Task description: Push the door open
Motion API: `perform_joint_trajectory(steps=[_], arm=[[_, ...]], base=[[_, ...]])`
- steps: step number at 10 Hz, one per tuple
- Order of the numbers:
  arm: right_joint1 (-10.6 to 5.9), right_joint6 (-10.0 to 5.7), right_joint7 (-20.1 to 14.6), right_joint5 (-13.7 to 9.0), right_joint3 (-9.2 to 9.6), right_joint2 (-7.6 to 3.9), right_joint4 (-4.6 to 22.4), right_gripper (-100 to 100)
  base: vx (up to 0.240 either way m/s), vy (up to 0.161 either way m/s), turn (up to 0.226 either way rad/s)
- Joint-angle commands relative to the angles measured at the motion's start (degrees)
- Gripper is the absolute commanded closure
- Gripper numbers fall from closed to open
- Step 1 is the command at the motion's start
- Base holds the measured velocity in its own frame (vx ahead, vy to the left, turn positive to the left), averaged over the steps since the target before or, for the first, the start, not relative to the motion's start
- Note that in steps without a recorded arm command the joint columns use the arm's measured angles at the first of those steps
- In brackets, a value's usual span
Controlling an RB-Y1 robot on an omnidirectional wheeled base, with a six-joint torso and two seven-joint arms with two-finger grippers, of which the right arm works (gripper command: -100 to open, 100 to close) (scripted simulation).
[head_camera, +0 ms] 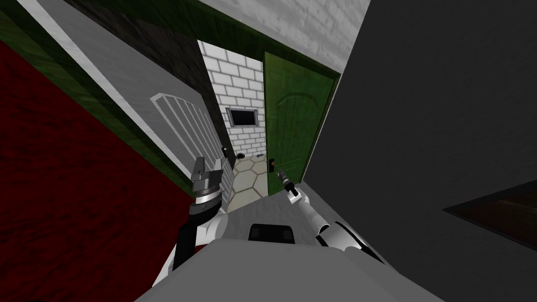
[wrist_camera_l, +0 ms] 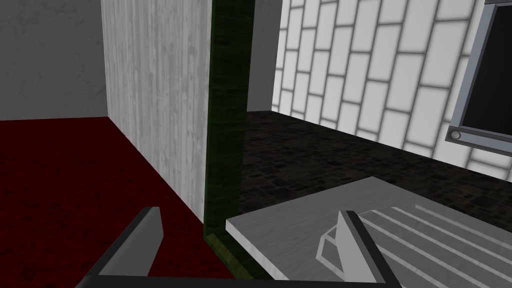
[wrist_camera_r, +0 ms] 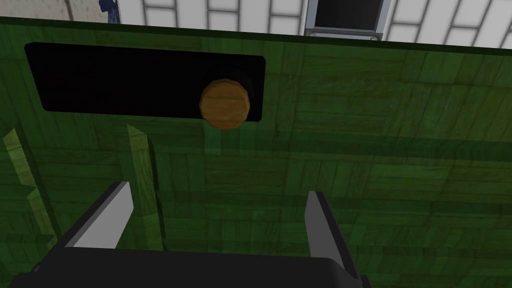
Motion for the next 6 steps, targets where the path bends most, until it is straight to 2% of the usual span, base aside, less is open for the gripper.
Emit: perform_joint_trajectory(steps=[1, 4, 6], arm=[[0.00, 0.00, 0.0, 0.0, 0.00, 0.00, 0.0, -100], [-0.16, -0.03, 0.3, -0.1, -0.44, 0.18, 0.5, -100], [-0.25, -0.07, 0.7, -0.2, -0.85, 0.36, 0.8, -100]], base=[[0.060, 0.024, -0.005], [0.150, 0.039, 0.024], [0.185, 0.090, 0.034]])
